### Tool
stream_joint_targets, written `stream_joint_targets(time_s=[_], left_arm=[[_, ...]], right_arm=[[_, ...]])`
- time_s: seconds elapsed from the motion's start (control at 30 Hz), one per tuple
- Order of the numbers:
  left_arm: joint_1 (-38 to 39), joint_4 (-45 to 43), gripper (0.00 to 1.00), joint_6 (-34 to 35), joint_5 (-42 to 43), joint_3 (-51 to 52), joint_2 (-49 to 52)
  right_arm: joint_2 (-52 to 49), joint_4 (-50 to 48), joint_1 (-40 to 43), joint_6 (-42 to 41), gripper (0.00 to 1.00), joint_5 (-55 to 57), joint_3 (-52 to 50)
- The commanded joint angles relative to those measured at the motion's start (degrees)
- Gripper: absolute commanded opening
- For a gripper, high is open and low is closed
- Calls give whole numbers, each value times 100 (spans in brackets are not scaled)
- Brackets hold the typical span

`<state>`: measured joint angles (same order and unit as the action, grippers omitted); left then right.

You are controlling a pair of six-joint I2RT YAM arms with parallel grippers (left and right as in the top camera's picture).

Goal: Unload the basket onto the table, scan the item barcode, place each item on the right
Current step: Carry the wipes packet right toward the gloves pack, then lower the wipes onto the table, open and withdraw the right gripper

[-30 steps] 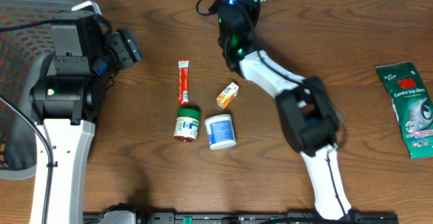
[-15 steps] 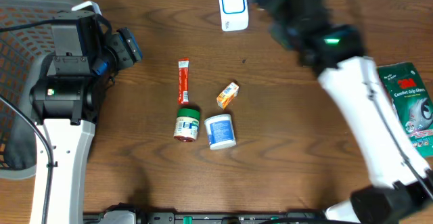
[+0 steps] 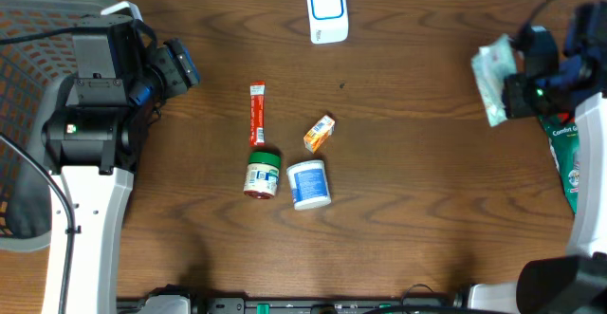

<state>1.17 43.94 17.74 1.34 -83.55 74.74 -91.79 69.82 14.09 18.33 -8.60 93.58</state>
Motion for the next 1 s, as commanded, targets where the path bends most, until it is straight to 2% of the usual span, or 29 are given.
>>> stream_joint_targets(time_s=[0.0,0.17,0.3,0.47,0.5,0.53,0.6,0.7,0.9,0.97], left_arm=[[-24,20,82,-74,9,-31,11],[-24,20,82,-74,9,-31,11],[-24,20,82,-74,9,-31,11],[-24,20,82,-74,7,-31,11],[-24,20,82,-76,9,-31,11],[-24,20,82,-74,7,-31,11],[-24,20,82,-74,9,-31,11],[-24,20,82,-74,9,-31,11],[-24,20,82,-74,9,-31,11],[-24,20,82,-74,9,-31,11]], right_arm=[[-48,-503,455,-402,1,-203,-693],[-48,-1843,931,-592,2,-197,-1818],[-48,-2806,1228,-592,6,-173,-2570],[-48,-3309,1523,-612,13,-26,-3005],[-48,-3335,1565,-623,21,-48,-3005],[-48,-3375,1593,-686,41,-63,-3005],[-46,-3440,1633,-791,69,-72,-3005],[-46,-3480,1661,-802,99,-72,-3005],[-33,-3473,1742,-804,99,-179,-2898],[17,-3206,1731,-804,91,-658,-2651]])
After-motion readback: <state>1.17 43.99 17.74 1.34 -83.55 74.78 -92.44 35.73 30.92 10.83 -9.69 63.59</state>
